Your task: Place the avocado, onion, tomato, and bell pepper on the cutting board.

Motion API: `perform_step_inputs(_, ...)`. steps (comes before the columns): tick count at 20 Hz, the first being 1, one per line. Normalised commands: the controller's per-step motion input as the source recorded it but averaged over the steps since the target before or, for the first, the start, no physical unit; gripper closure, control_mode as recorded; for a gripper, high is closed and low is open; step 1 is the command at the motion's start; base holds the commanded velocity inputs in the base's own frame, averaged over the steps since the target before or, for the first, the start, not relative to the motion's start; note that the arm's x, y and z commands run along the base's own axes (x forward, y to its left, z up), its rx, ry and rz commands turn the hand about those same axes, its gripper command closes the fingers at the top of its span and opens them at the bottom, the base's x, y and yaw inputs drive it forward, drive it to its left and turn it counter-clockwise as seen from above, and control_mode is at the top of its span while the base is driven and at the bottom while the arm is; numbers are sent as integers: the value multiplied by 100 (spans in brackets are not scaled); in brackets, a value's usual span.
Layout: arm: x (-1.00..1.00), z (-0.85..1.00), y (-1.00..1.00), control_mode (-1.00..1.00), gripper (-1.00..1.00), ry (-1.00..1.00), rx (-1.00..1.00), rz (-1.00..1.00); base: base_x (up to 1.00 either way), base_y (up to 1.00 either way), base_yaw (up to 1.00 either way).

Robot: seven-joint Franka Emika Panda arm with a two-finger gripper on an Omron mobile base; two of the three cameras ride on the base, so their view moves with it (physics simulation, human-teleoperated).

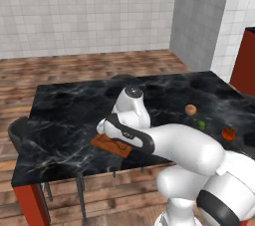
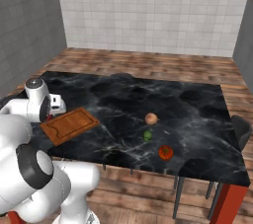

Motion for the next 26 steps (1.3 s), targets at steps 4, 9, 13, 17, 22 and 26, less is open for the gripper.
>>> perform_step_inputs(4, 21, -14, 17, -100, 100, 0, 0, 0, 0, 0, 0)
perform_step_inputs(9, 12, -8, 2, -100, 100, -1, -1, 0, 0, 0, 0)
perform_step_inputs(13, 5, -8, 0, -100, 100, -2, -3, 0, 0, 0, 0)
perform_step_inputs(17, 7, -14, 0, -100, 100, 0, -2, 0, 0, 0, 0)
perform_step_inputs(22, 10, -14, 0, -100, 100, 0, 0, 0, 0, 0, 0)
perform_step_inputs(26, 17, -20, 0, -100, 100, 0, 0, 0, 0, 0, 0)
